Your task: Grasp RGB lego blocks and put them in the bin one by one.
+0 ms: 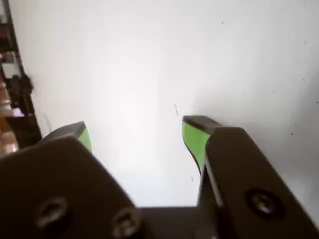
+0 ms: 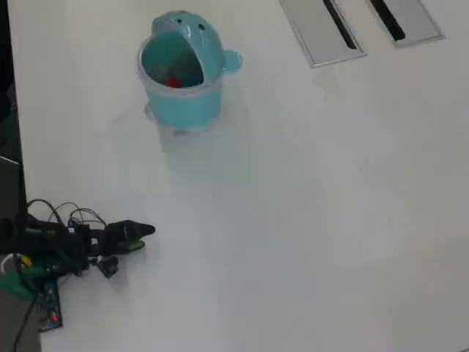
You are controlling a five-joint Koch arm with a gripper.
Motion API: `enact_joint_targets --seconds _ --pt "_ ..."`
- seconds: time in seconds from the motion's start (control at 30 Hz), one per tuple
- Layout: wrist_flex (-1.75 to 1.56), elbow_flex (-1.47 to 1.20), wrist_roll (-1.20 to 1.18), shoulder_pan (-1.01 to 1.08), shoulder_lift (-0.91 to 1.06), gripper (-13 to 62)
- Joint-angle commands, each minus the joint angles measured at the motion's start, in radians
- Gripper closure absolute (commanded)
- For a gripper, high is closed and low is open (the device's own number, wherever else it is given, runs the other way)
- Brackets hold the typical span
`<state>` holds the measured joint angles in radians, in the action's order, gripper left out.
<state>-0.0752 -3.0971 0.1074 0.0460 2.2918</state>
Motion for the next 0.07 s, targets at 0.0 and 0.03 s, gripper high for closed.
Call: enact_joint_targets --seconds 0.0,0.03 --pt "0.100 -0.074 -0.037 -0.002 0.066 15.2" --pt "0.100 -0.074 -0.037 -0.002 0.066 15.2"
